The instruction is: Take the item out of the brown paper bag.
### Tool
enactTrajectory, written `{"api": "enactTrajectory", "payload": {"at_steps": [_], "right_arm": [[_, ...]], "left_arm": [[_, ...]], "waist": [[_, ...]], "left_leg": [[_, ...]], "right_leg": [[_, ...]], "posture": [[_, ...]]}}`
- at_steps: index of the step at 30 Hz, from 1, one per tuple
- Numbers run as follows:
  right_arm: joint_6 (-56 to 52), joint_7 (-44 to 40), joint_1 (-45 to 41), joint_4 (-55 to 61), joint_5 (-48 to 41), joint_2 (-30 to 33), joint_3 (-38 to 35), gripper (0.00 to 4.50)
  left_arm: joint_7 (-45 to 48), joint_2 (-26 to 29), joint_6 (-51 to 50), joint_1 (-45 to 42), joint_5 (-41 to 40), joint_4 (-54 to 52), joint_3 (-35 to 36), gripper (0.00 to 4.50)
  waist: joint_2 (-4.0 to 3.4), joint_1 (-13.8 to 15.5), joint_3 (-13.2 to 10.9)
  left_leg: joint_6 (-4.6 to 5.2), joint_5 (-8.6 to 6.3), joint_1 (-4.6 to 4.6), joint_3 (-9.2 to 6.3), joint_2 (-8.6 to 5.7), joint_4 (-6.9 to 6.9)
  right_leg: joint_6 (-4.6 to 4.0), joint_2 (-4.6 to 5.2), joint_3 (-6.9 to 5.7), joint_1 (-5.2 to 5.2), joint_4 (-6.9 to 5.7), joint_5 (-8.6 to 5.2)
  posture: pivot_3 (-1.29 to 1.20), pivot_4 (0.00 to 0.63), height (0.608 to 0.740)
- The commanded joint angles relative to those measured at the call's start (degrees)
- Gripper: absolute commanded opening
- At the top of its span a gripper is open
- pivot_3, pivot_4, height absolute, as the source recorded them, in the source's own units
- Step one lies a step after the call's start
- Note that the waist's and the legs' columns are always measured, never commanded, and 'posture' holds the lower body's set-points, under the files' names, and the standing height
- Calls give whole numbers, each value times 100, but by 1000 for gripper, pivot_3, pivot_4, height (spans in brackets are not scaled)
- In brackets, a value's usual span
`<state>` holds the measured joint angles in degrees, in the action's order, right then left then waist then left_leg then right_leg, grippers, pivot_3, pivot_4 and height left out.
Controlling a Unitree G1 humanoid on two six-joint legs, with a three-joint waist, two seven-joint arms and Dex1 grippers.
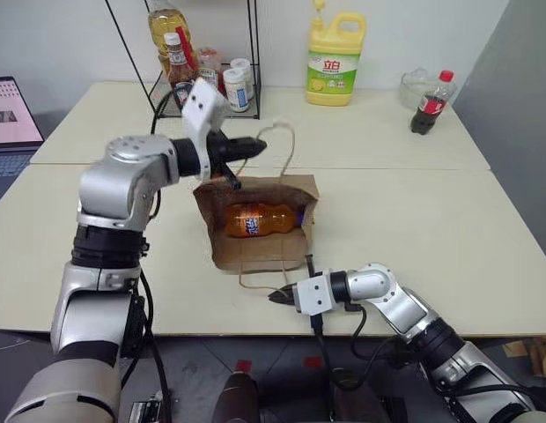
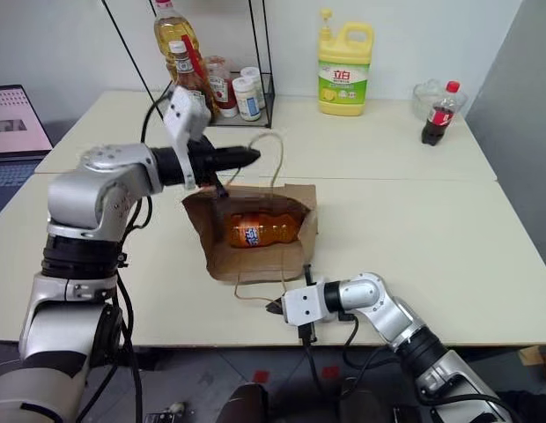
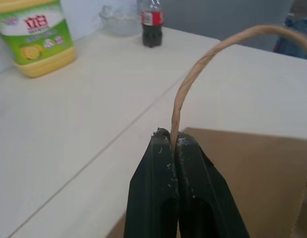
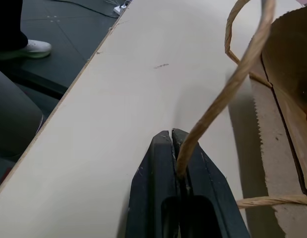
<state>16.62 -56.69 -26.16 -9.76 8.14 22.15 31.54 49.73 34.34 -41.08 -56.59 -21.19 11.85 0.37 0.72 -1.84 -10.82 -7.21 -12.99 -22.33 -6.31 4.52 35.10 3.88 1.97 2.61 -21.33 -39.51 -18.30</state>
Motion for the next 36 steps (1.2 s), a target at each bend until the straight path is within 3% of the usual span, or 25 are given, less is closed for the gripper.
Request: {"api": "enactTrajectory", "payload": {"at_steps": [1,3,11,18,21,25,30,33,36], "right_arm": [[-696,-118,164,20,-73,164,-155,199],[-1095,-153,181,403,-356,139,-313,613],[-1956,-461,555,2020,-1012,972,-966,3481],[-2641,-945,949,3042,-1744,2155,-1785,3481],[-3300,-794,679,3223,-2157,2131,-2044,3481],[-4305,-224,119,3290,-2662,1566,-2237,3481],[-5443,717,-673,3122,-3256,382,-2303,3481],[-6068,1130,-1014,3020,-3834,-415,-2371,2852],[-6367,1533,-1308,2809,-4075,-1113,-2333,1816]], "left_arm": [[-82,-36,126,-165,-100,6,258,0],[9,-36,138,-13,-133,-195,218,0],[102,-21,-21,309,-301,-663,251,0],[166,62,-88,420,-434,-808,303,0],[175,85,-84,431,-468,-812,299,0],[183,87,-68,420,-471,-794,291,0],[202,65,40,349,-400,-673,221,0],[240,78,73,262,-378,-592,208,0],[271,97,135,233,-327,-542,177,0]], "waist": [[-1,1,0],[-1,2,0],[-1,4,-1],[1,0,-2],[1,-16,-2],[1,-57,-3],[0,-56,-4],[0,-59,-4],[-1,-74,-4]], "left_leg": [[0,0,0,0,0,0],[-3,1,-1,-1,0,0],[-3,1,-9,0,0,-2],[4,-3,-10,0,0,-4],[4,-3,-8,1,1,-4],[-1,0,-7,1,2,-4],[-3,1,-17,0,1,-6],[-3,1,-19,-2,2,-9],[-2,1,-23,-2,2,-10]], "right_leg": [[0,0,0,0,0,0],[0,1,-1,0,0,0],[0,1,-1,-5,8,0],[1,1,0,-6,11,0],[1,0,0,-5,12,0],[0,-2,2,-7,7,0],[0,0,-2,-12,15,0],[0,0,-4,-16,14,0],[0,0,-4,-23,11,0]], "posture": [[0,150,740],[0,150,740],[0,150,740],[0,150,740],[0,150,740],[0,150,740],[0,150,740],[0,150,740],[0,150,740]]}}
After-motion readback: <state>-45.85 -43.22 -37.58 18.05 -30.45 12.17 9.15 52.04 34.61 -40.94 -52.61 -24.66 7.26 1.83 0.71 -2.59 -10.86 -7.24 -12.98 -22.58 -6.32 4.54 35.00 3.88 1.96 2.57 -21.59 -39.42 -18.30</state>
